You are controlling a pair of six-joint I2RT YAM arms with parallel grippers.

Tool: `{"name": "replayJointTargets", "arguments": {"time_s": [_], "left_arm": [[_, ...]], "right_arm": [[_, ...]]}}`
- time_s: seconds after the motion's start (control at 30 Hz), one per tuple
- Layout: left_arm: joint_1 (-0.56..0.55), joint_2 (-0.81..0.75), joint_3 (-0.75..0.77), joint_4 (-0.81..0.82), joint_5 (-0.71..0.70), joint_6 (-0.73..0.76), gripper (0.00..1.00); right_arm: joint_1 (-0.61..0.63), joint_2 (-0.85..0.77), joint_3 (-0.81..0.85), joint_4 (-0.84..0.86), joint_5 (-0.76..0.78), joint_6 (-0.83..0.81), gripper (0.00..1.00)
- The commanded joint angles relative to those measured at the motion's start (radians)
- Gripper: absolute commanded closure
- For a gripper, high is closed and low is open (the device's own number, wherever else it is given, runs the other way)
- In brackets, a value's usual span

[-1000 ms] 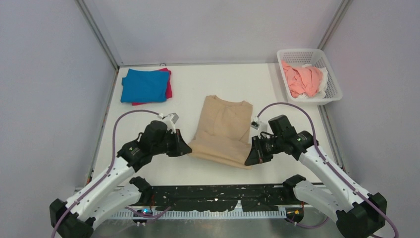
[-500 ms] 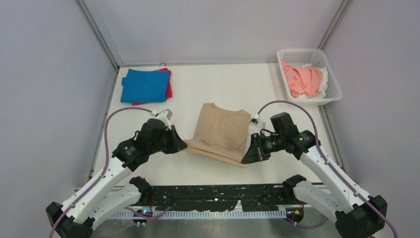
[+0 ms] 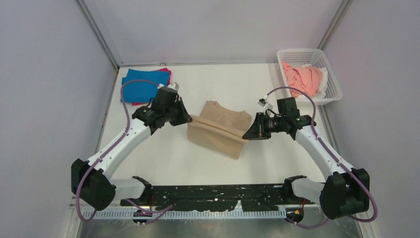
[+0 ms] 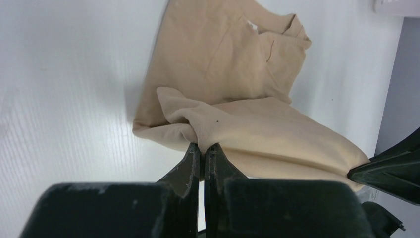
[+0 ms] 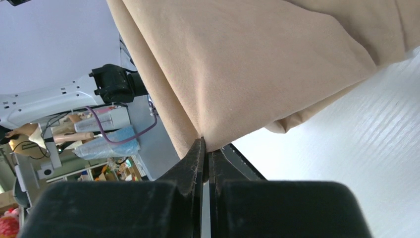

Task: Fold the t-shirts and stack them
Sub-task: Fold the long partially folded tshirt into a neat square

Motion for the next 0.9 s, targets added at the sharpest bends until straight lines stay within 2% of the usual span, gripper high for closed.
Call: {"name": "replayJointTargets", "arguments": {"time_s": [0.0,0.33,0.73,0.8,0.87], "left_arm": [[0.038,0.109,0.146,0.045,-0.053,0.059,1.00],[0.061,0.367,0.344,0.045,0.014,0.090,1.00],[0.081,0.702,0.665,-0.025,0.076,0.118,1.00],[0.081,0.742,0.706,-0.041,0.081,0.125,0.98],[0.084,0.778,0.738,-0.056,0.092,0.131,0.76]], "right_arm": [[-0.065,0.087,0.047,0.054,-0.063,-0.016,0.94],[-0.148,0.264,0.017,0.251,-0.094,0.083,0.94],[-0.172,0.427,0.044,0.453,-0.087,0.214,0.94],[-0.175,0.447,0.054,0.460,-0.069,0.224,0.89],[-0.191,0.465,0.064,0.478,-0.043,0.242,0.67]]}}
